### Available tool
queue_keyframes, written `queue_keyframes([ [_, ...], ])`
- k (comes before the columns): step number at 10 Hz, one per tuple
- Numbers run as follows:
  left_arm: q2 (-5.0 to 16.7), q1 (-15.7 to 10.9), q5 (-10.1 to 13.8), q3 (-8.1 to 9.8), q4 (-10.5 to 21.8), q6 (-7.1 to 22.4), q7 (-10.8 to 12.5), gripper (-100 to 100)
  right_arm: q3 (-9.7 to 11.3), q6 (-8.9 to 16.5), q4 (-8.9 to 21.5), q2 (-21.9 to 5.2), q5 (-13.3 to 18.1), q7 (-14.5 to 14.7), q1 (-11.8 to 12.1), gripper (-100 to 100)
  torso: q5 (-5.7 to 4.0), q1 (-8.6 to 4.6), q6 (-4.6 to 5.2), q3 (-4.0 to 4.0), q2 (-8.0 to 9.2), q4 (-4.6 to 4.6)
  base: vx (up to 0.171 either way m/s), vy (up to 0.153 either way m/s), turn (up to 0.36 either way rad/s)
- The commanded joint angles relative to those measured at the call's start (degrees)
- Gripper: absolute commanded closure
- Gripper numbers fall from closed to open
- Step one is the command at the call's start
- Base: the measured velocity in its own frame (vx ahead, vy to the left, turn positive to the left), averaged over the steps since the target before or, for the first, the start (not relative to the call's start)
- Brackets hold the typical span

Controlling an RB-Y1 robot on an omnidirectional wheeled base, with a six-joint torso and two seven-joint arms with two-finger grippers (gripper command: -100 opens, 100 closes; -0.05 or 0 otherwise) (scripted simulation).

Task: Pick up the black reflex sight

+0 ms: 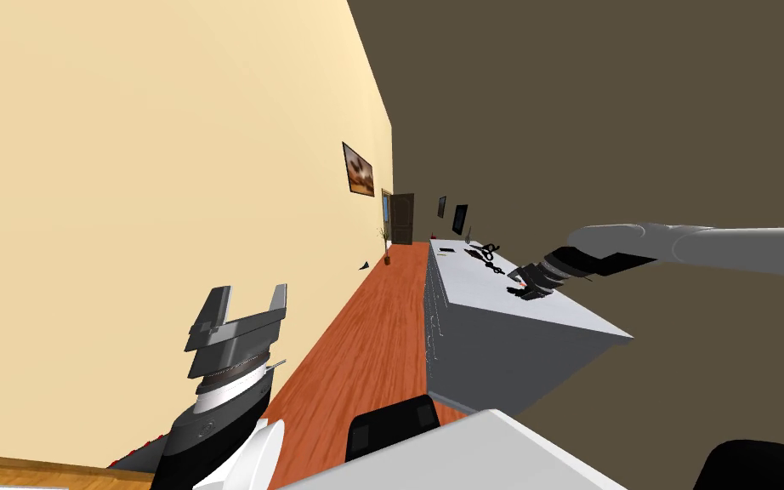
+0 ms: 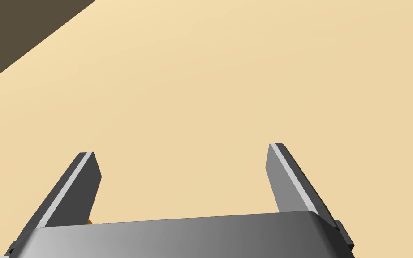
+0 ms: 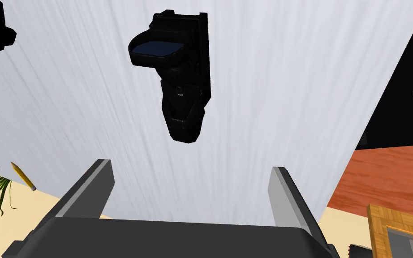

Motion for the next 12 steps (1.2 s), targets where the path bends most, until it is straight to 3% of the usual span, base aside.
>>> queue_keyframes([
  [1,0.00,0.00,0.00,0.00,0.00,0.00,0.00,0,1.20,0.23,0.02,-2.69,1.90,-1.13,2.08,-100,0.00,0.00,0.00,0.00,0.00,0.00,0.064,-0.044,0.037],
  [6,0.00,0.00,0.00,0.00,0.00,0.00,0.00,0,1.92,0.31,0.01,-4.23,2.52,-1.63,3.63,-100,0.03,0.10,0.00,0.06,0.11,0.03,0.031,-0.023,0.012],
  [7,0.00,0.00,0.00,0.00,0.00,0.00,0.00,0,1.92,0.38,0.04,-4.34,2.45,-1.58,3.79,0,0.03,0.12,0.01,0.10,0.16,0.04,0.000,0.000,0.000],
  [8,0.00,0.00,0.00,0.00,0.00,0.00,0.00,0,2.83,1.97,-0.23,-2.46,2.92,-0.80,4.39,-100,0.04,0.13,0.01,0.11,0.18,0.05,0.010,0.009,0.091],
  [10,0.00,0.00,0.00,0.00,0.00,0.00,0.00,0,2.83,1.97,-0.23,-2.46,2.92,-0.80,4.39,-100,0.04,0.16,0.01,0.08,0.13,0.04,0.018,0.013,0.025],
  [11,0.00,0.00,0.00,0.00,0.00,0.00,0.00,0,3.43,3.03,-0.40,-1.22,3.24,-0.27,4.81,-100,0.05,0.18,0.01,0.09,0.14,0.04,0.034,0.014,0.095],
  [12,0.00,0.00,0.00,-0.01,0.00,0.00,0.00,0,2.85,2.23,0.26,-1.96,2.57,-0.06,5.11,-100,0.04,0.17,-0.01,0.05,0.08,0.03,0.019,0.004,0.023],
])
